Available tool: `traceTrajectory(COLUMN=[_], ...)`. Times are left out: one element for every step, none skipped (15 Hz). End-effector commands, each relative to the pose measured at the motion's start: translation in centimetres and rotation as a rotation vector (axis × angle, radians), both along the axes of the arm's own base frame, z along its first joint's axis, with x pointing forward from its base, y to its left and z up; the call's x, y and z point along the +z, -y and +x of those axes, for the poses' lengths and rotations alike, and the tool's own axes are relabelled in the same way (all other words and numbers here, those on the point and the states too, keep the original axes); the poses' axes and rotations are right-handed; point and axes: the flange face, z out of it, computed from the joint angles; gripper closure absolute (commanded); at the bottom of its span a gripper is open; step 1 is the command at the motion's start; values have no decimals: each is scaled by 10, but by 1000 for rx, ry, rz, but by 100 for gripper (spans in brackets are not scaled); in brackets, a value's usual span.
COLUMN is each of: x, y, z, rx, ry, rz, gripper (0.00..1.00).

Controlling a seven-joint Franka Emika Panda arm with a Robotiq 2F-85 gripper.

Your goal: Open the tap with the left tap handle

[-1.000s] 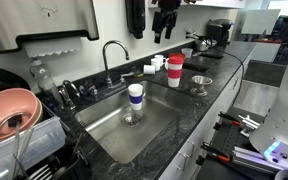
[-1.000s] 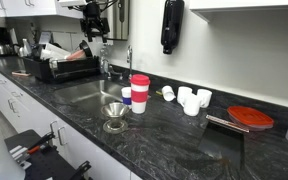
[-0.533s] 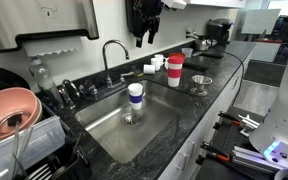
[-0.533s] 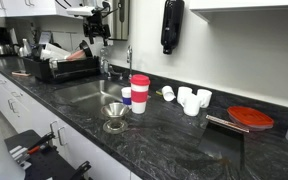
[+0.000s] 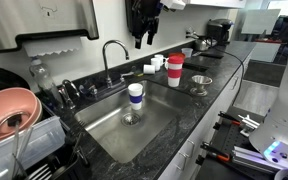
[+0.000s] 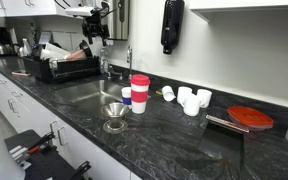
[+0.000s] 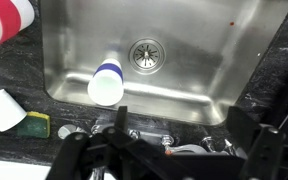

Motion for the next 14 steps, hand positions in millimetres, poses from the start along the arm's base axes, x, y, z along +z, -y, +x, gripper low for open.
traceTrajectory(x=[-17,-26,-36,-44,-52,-58,-63,-67,-71,-71,-75,-77,-77,-75], y=[-30,-38,-47,-54,-61,-66,-70,-74,-77,-70,-73,-74,-75,-75], z=[11,15,19,25,33,42,52,61,70,56,64,68,69,69], rx=[-36,-67,-98,-128,-154,-182,-195,-214,-229,-198,-210,-216,-217,-218], ry=[-25,-42,-64,-72,-66,-60,-33,-18,-2,-26,-18,-18,-18,-15], rz=[34,44,47,53,65,76,89,103,112,99,107,110,112,113], gripper=[0,0,0,0,0,0,0,0,0,0,0,0,0,0])
